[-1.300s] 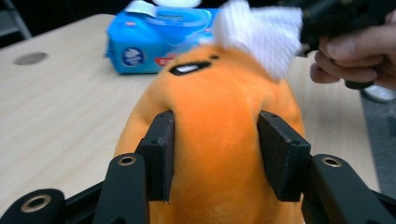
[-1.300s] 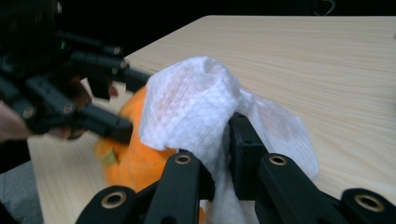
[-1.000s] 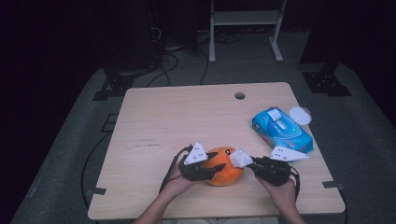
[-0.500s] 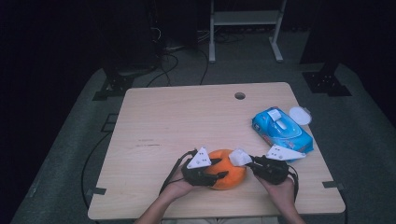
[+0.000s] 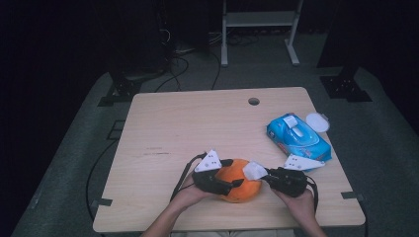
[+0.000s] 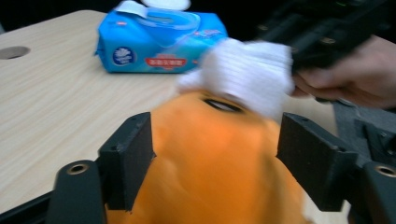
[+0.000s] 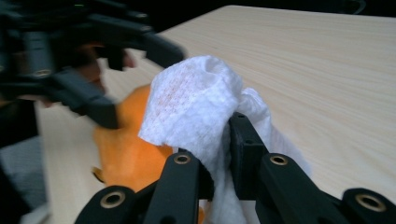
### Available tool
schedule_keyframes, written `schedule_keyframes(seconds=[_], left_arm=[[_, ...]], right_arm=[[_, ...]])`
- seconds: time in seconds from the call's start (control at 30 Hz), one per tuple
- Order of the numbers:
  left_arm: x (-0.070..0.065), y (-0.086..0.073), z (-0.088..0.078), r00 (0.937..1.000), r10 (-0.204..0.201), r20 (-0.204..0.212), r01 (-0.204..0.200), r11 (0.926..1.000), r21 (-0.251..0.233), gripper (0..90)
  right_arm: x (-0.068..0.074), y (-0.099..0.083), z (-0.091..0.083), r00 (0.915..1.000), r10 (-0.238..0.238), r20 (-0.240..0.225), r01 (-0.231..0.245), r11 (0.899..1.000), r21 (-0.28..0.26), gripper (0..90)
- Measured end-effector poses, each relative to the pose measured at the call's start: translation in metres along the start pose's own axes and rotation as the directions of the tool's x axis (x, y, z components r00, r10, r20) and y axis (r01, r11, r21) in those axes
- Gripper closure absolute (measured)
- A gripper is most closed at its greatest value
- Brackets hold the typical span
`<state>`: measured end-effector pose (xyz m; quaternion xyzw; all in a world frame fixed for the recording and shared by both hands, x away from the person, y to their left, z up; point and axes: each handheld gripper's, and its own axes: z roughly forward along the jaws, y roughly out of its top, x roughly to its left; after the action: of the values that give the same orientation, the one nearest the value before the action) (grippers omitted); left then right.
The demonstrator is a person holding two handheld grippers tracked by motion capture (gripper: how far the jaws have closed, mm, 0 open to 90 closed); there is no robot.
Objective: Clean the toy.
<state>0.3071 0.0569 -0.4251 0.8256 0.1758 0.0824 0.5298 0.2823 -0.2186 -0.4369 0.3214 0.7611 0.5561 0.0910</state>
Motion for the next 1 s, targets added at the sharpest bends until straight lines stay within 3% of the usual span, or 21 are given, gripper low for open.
schedule_keyframes(seconds=[0.2, 0.37, 0.53, 0.63, 0.73, 0.9, 1.0], left_arm=[[-0.001, -0.009, 0.004, 0.9998, 0.013, 0.017, -0.014, 0.9986, 0.050, 27.5], [0.000, -0.006, 0.001, 0.9999, 0.008, 0.014, -0.008, 0.9998, 0.016, 24.8], [0.000, 0.003, 0.005, 0.9998, 0.018, 0.003, -0.018, 0.9997, -0.019, 16.6], [0.004, 0.002, 0.010, 0.9999, -0.006, -0.012, 0.006, 0.9999, -0.012, 13.5], [0.007, -0.003, 0.016, 0.9995, -0.032, 0.001, 0.032, 0.9994, 0.010, 13.6], [0.005, -0.005, 0.019, 0.9995, -0.025, 0.019, 0.023, 0.9984, 0.052, 15.4], [0.004, -0.006, 0.021, 0.9997, -0.021, 0.010, 0.020, 0.9961, 0.086, 20.2]], right_arm=[[-0.005, -0.003, -0.006, 0.9998, -0.002, 0.021, 0.002, 1.000, 0.031, 80.7], [-0.016, -0.012, -0.020, 0.9972, -0.006, 0.075, -0.002, 0.995, 0.103, 80.1], [-0.024, -0.021, -0.037, 0.9969, -0.009, 0.079, -0.001, 0.993, 0.120, 79.0], [-0.032, -0.026, -0.050, 0.9958, -0.003, 0.092, -0.008, 0.991, 0.130, 76.1], [-0.040, -0.031, -0.058, 0.9936, -0.001, 0.113, -0.015, 0.989, 0.148, 69.9], [-0.049, -0.032, -0.061, 0.9922, 0.054, 0.113, -0.071, 0.986, 0.149, 48.6], [-0.052, -0.031, -0.060, 0.9927, 0.069, 0.099, -0.083, 0.986, 0.143, 43.7]])
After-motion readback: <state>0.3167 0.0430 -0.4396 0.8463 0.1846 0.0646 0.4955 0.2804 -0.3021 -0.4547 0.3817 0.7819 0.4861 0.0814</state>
